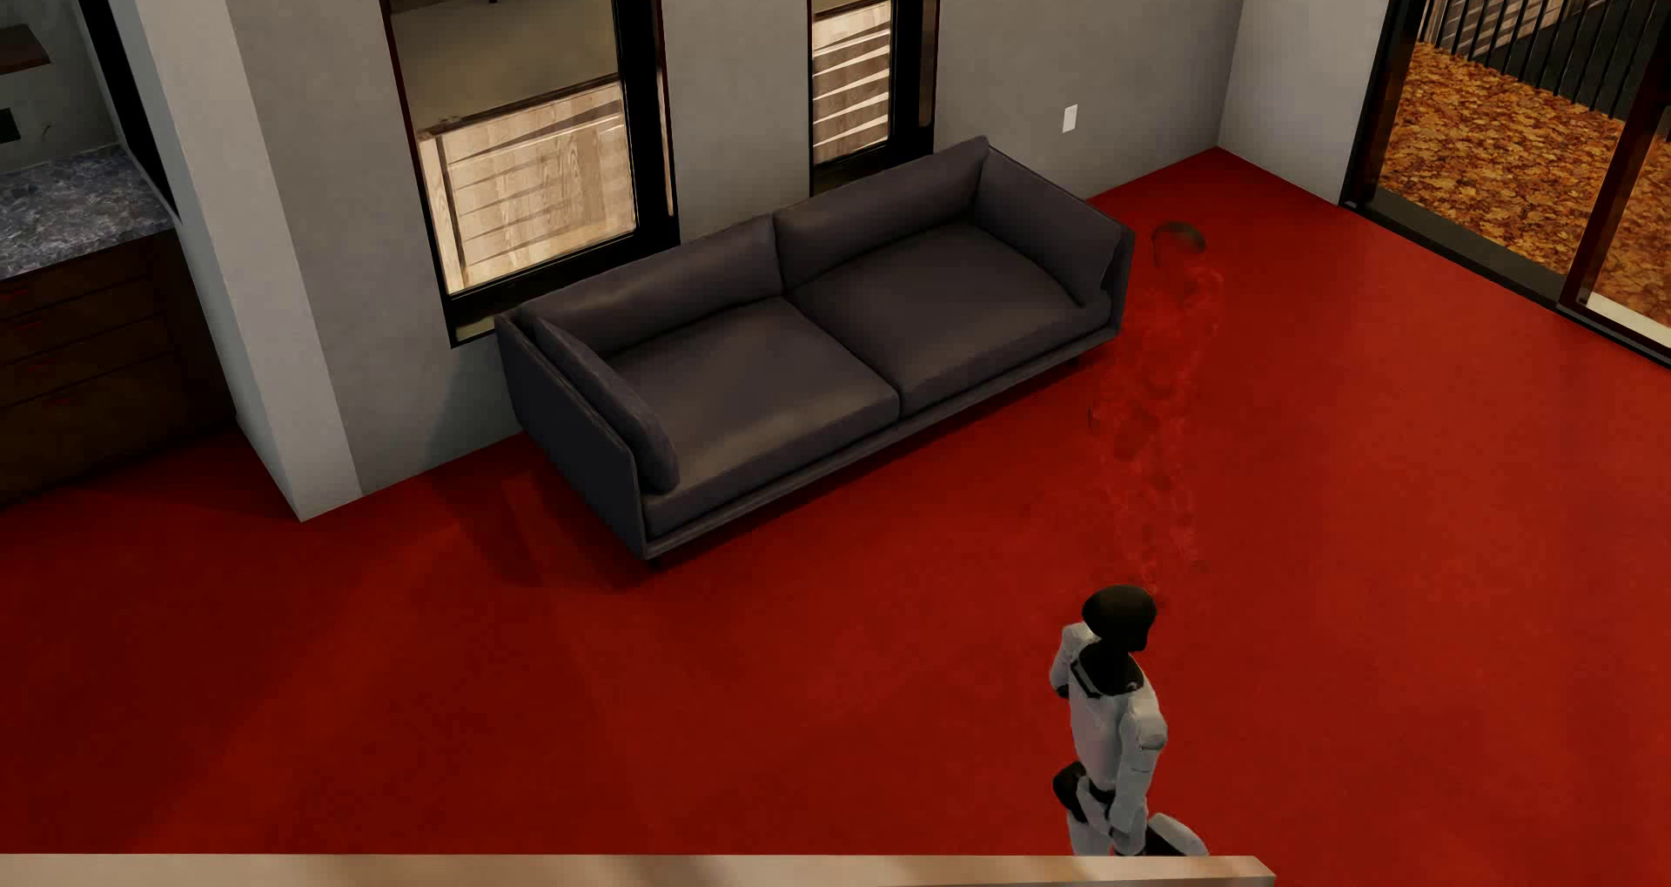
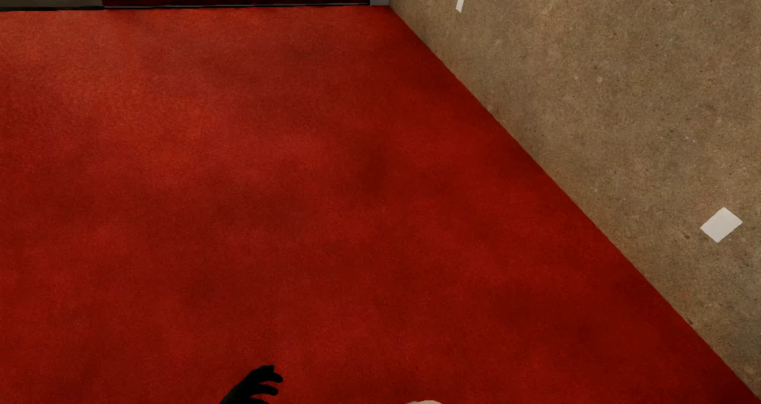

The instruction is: Move towards the dark sofa

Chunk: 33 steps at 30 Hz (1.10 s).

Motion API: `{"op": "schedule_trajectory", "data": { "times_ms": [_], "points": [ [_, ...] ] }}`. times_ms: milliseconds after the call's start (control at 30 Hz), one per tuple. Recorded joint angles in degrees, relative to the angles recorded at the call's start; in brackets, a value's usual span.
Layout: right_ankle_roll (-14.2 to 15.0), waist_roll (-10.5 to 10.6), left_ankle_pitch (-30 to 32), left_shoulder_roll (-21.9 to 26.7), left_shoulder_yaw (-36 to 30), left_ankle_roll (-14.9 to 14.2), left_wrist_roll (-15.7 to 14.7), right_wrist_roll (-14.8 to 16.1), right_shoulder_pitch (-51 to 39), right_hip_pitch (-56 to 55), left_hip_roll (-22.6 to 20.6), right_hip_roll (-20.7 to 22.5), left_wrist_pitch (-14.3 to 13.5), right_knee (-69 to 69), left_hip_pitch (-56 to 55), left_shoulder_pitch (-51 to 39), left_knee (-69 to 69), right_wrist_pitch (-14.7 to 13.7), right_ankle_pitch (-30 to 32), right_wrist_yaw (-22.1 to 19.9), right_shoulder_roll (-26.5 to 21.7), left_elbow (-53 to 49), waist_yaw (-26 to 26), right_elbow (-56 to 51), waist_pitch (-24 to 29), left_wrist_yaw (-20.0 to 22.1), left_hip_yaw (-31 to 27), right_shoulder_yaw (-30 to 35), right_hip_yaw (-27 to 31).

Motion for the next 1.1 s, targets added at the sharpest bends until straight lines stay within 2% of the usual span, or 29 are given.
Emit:
{"op": "schedule_trajectory", "data": {
  "times_ms": [33, 67, 100, 133, 167, 200, 233, 300, 333, 367, 400, 433, 467, 500, 533, 600, 667, 700, 733, 767, 800, 833, 867, 900, 933, 1000, 1033, 1067, 1100],
  "points": [
    [0.0, -0.43, -1.04, 0.12, 0.8, 0.0, 0.0, 0.0, 1.02, 0.54, 0.89, -0.1, 0.0, -4.16, 2.44, -0.89, -0.29, 0.0, -0.98, 0.0, -0.17, -1.81, -0.07, -0.89, 0.29, 0.0, 0.0, 1.32, 0.0],
    [0.0, -0.86, -1.87, 0.19, 1.37, 0.0, 0.0, 0.0, 1.61, 0.54, 1.8, 0.25, 0.0, -9.51, 5.35, -1.21, -1.07, 0.0, -16.93, 0.0, -0.36, -3.57, 0.4, -1.67, 0.57, 0.0, 0.0, 2.26, 0.0],
    [0.0, -1.17, -2.37, 0.05, 1.9, 0.0, 0.0, 0.0, 1.65, -0.2, 2.57, 0.85, 0.0, -10.63, 8.28, -0.79, -1.93, 0.0, -20.72, 0.0, -0.48, -5.09, 1.16, -1.97, 0.61, 0.0, 0.0, 2.72, 0.0],
    [0.0, -1.2, -2.24, -0.39, 2.57, 0.0, 0.0, 0.0, 1.2, -1.63, 3.16, 1.62, 0.0, -4.84, 10.52, 0.48, -2.48, 0.0, -7.93, 0.0, -0.6, -6.12, 1.82, -1.73, 0.02, 0.0, 0.0, 2.44, 0.0],
    [0.0, -0.69, -1.26, -1.18, 3.12, 0.0, 0.0, 0.0, 0.37, -3.08, 3.87, 2.49, 0.0, -2.75, 11.9, 2.51, -2.48, 0.0, -0.34, 0.0, -0.83, -6.31, 2.0, -0.97, -1.2, 0.0, 0.0, 1.49, 0.0],
    [0.0, 0.81, 0.83, -2.53, 2.9, 0.0, 0.0, 0.0, -0.87, -4.27, 5.0, 3.51, 0.0, -0.58, 12.42, 4.74, -1.69, 0.0, 4.24, 0.0, -1.22, -4.85, 1.7, 0.42, -2.59, 0.0, 0.0, 0.33, 0.0],
    [0.0, 3.22, 4.37, -4.35, 1.37, 0.0, 0.0, 0.0, -2.56, -4.47, 6.39, 4.48, 0.0, 1.86, 12.49, 6.68, 0.36, 0.0, 6.11, 0.0, -1.85, -1.18, 1.18, 2.29, -3.39, 0.0, 0.0, -0.86, 0.0],
    [0.0, 7.95, 16.34, -7.23, -8.22, 0.0, 0.0, 0.0, -6.99, -0.45, 8.79, 5.43, 0.0, 5.23, 9.39, 8.46, 9.75, 0.0, 2.61, 0.0, -3.38, 10.18, 0.32, 5.06, -2.85, 0.0, 0.0, -3.23, 0.0],
    [0.0, 9.11, 24.05, -7.22, -16.03, 0.0, 0.0, 0.0, -9.35, 2.25, 9.72, 5.82, 0.0, 5.36, 4.61, 8.45, 17.28, 0.0, 0.08, 0.0, -3.79, 13.93, 0.41, 4.59, -2.14, 0.0, 0.0, -5.55, 0.0],
    [0.0, 9.89, 31.14, -6.75, -20.85, 0.0, 0.0, 0.0, -12.02, 4.71, 10.91, 7.4, 0.0, 4.6, -1.95, 7.97, 26.37, 0.0, -2.64, 0.0, -4.3, 16.12, 1.57, 3.31, -0.73, 0.0, 0.0, -5.41, 0.0],
    [0.0, 9.89, 33.36, -5.87, -23.3, 0.0, 0.0, 0.0, -13.95, 6.81, 11.18, 8.25, 0.0, 4.45, -8.65, 8.46, 36.01, 0.0, -5.65, 0.0, -4.84, 16.45, 3.59, 0.91, 0.25, 0.0, 0.0, -5.39, 0.0],
    [0.0, 9.52, 29.02, -5.16, -22.56, 0.0, 0.0, 0.0, -15.49, 9.32, 10.81, 8.53, 0.0, 4.48, -14.73, 9.53, 45.07, 0.0, -8.78, 0.0, -5.5, 16.57, 6.03, -1.86, 1.14, 0.0, 0.0, -5.53, 0.0],
    [0.0, 9.01, 22.01, -4.64, -19.65, 0.0, 0.0, 0.0, -16.97, 12.61, 10.04, 8.4, 0.0, 4.02, -20.0, 10.83, 51.43, 0.0, -11.76, 0.0, -6.2, 16.66, 8.57, -4.62, 2.12, 0.0, 0.0, -6.2, 0.0],
    [0.0, 8.23, 16.38, -3.81, -17.95, 0.0, 0.0, 0.0, -17.9, 16.39, 8.86, 7.31, 0.0, 3.68, -24.15, 12.67, 53.86, 0.0, -14.51, 0.0, -6.68, 15.87, 11.0, -7.65, 2.85, 0.0, 0.0, -8.63, 0.0],
    [0.0, 7.86, 13.87, -3.33, -14.42, 0.0, 0.0, 0.0, -19.1, 19.86, 8.44, 6.78, 0.0, 2.83, -28.21, 13.98, 52.51, 0.0, -17.0, 0.0, -7.27, 15.17, 13.75, -10.24, 3.48, 0.0, 0.0, -10.59, 0.0],
    [0.0, 6.94, 16.68, -2.66, -8.41, 0.0, 0.0, 0.0, -21.29, 25.19, 8.51, 5.22, 0.0, 1.29, -34.49, 15.98, 38.23, 0.0, -21.55, 0.0, -7.9, 12.61, 19.39, -14.81, 3.24, 0.0, 0.0, -16.27, 0.0],
    [0.0, 5.64, 21.13, -2.15, -5.65, 0.0, 0.0, 0.0, -23.4, 30.08, 9.21, 3.5, 0.0, -0.34, -36.09, 17.09, 16.02, 0.0, -26.06, 0.0, -7.61, 10.94, 24.24, -18.89, 2.52, 0.0, 0.0, -21.6, 0.0],
    [0.0, 5.33, 19.99, -2.2, -5.03, 0.0, 0.0, 0.0, -24.5, 32.71, 9.97, 3.08, 0.0, -1.01, -35.2, 17.41, 6.21, 0.0, -28.63, 0.0, -7.35, 11.13, 26.1, -20.81, 2.26, 0.0, 0.0, -22.84, 0.0],
    [0.0, 5.23, 14.65, -2.59, -4.65, 0.0, 0.0, 0.0, -25.56, 35.23, 10.98, 2.8, 0.0, -1.39, -34.05, 17.63, -0.19, 0.0, -31.32, 0.0, -7.11, 12.15, 27.62, -22.66, 1.89, 0.0, 0.0, -23.1, 0.0],
    [0.0, 5.15, 8.22, -3.27, -4.44, 0.0, 0.0, 0.0, -26.48, 37.35, 11.94, 2.33, 0.0, -1.34, -33.36, 17.72, -0.68, 0.0, -33.43, 0.0, -6.81, 13.79, 28.78, -24.43, 1.31, 0.0, 0.0, -22.87, 0.0],
    [0.0, 4.9, 5.73, -4.1, -4.87, 0.0, 0.0, 0.0, -27.02, 38.79, 12.57, 1.59, 0.0, -0.77, -33.54, 17.68, 0.33, 0.0, -34.06, 0.0, -6.4, 15.79, 29.59, -26.03, 0.39, 0.0, 0.0, -22.41, 0.0],
    [0.0, 4.27, 8.06, -4.92, -5.85, 0.0, 0.0, 0.0, -26.71, 39.39, 12.73, 0.68, 0.0, 0.33, -34.6, 17.65, 1.5, 0.0, -32.52, 0.0, -5.93, 17.92, 30.04, -27.56, -1.04, 0.0, 0.0, -21.81, 0.0],
    [0.0, 3.05, 15.1, -5.59, -6.9, 0.0, 0.0, 0.0, -25.32, 39.27, 12.29, -0.25, 0.0, 1.81, -36.34, 17.67, 2.95, 0.0, -28.64, 0.0, -5.25, 20.04, 29.82, -28.87, -2.89, 0.0, 0.0, -21.16, 0.0],
    [0.0, 1.24, 22.83, -5.83, -8.43, 0.0, 0.0, 0.0, -22.86, 39.13, 11.03, -1.19, 0.0, 3.85, -37.89, 17.57, 4.9, 0.0, -22.43, 0.0, -4.14, 22.01, 28.59, -29.28, -4.53, 0.0, 0.0, -20.57, 0.0],
    [0.0, -0.74, 26.98, -5.45, -10.45, 0.0, 0.0, 0.0, -19.67, 39.15, 8.89, -2.05, 0.0, 7.14, -38.09, 17.17, 6.96, 0.0, -13.7, 0.0, -2.72, 23.55, 26.63, -28.05, -5.44, 0.0, 0.0, -19.98, 0.0],
    [0.0, -3.85, 24.48, -3.78, -11.35, 0.0, 0.0, 0.0, -14.04, 34.58, 3.82, -3.84, 0.0, 19.43, -33.19, 15.62, 7.6, 0.0, 6.54, 0.0, -0.65, 23.18, 23.38, -21.7, -5.55, 0.0, 0.0, -15.87, 0.0],
    [0.0, -5.07, 20.81, -3.02, -9.78, 0.0, 0.0, 0.0, -12.57, 29.13, 1.59, -4.93, 0.0, 27.38, -29.51, 14.78, 6.15, 0.0, 12.06, 0.0, -0.41, 21.4, 22.53, -17.62, -5.44, 0.0, 0.0, -11.01, 0.0],
    [0.0, -5.83, 17.3, -2.48, -7.21, 0.0, 0.0, 0.0, -11.78, 22.94, -0.21, -5.43, 0.0, 35.6, -26.14, 13.86, 4.81, 0.0, 11.75, 0.0, -0.42, 19.08, 21.29, -13.52, -5.28, 0.0, 0.0, -5.26, 0.0],
    [0.0, -6.03, 14.68, -2.05, -4.37, 0.0, 0.0, 0.0, -11.01, 16.98, -1.66, -5.13, 0.0, 43.11, -23.28, 12.71, 3.72, 0.0, 6.98, 0.0, -0.36, 16.42, 19.06, -9.77, -5.02, 0.0, 0.0, -0.16, 0.0]
  ]
}}
